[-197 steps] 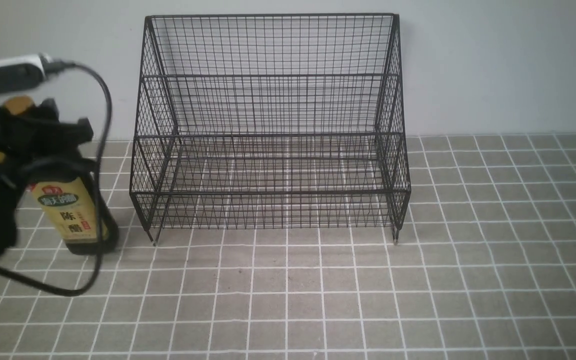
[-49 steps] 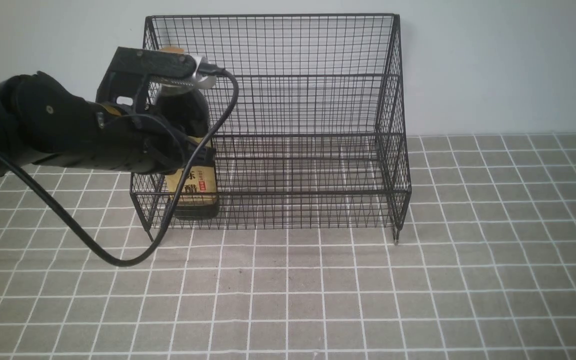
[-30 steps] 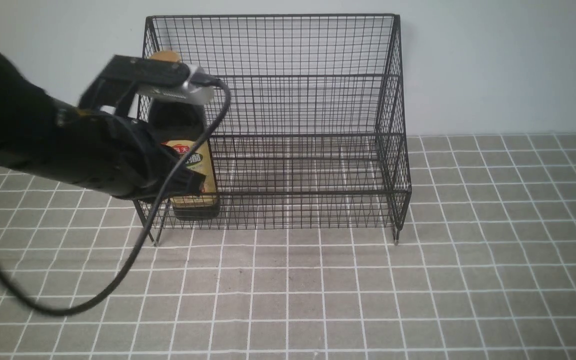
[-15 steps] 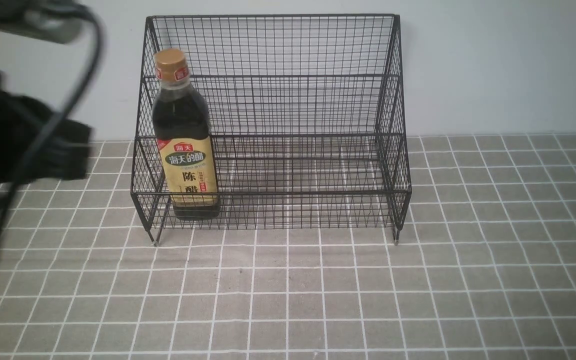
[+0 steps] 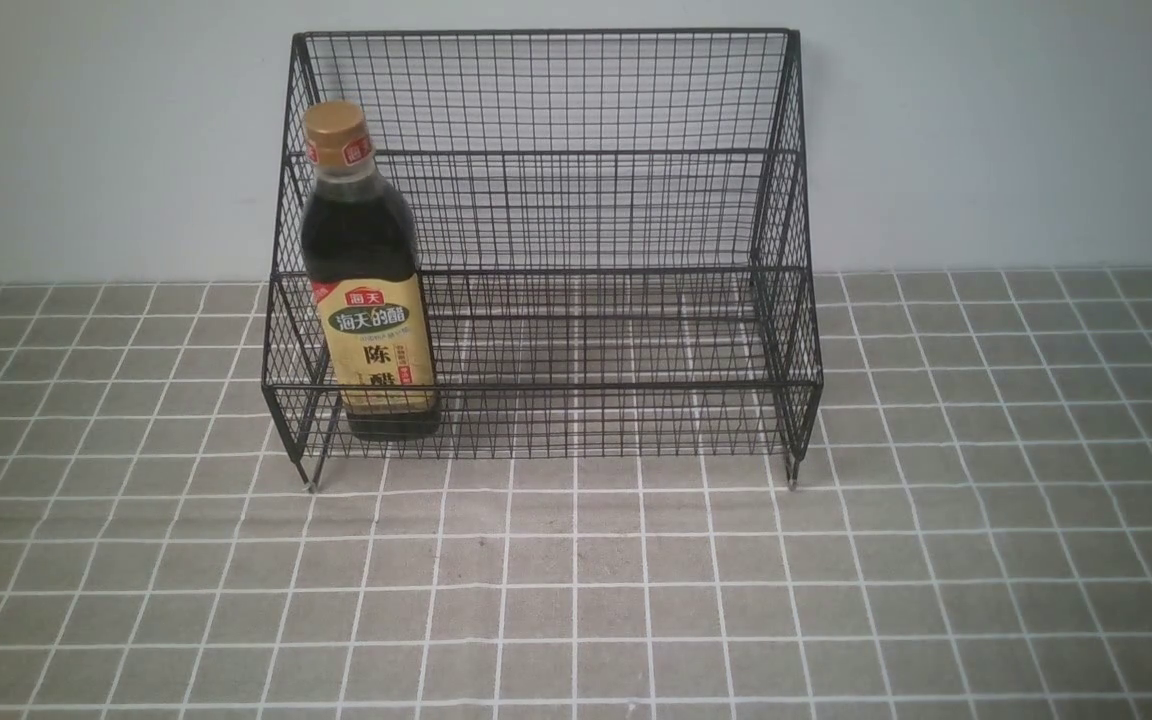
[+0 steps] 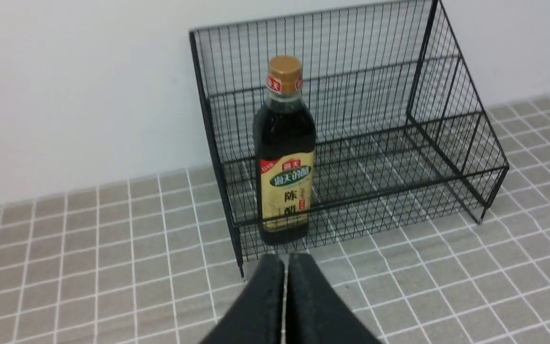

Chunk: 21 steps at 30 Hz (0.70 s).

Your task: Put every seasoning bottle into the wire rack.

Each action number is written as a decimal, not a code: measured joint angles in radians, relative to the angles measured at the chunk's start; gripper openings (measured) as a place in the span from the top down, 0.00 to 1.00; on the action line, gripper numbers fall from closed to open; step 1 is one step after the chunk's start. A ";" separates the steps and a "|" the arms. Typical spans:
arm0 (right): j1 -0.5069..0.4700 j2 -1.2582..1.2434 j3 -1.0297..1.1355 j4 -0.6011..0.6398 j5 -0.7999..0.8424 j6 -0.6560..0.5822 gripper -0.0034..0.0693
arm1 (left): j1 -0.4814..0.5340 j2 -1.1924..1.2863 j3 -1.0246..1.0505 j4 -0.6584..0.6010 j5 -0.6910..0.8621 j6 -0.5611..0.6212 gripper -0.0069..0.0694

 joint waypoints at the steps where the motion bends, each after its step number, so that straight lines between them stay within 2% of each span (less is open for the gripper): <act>1: 0.000 0.000 0.000 0.000 0.000 0.000 0.97 | 0.000 -0.023 -0.001 0.001 0.005 0.000 0.92; 8: 0.000 0.000 0.000 0.000 0.000 0.000 0.97 | 0.000 -0.162 -0.007 0.004 0.010 0.008 0.92; 21: 0.000 0.000 0.000 0.000 0.000 0.000 0.97 | 0.000 -0.177 0.029 0.052 -0.044 0.015 0.92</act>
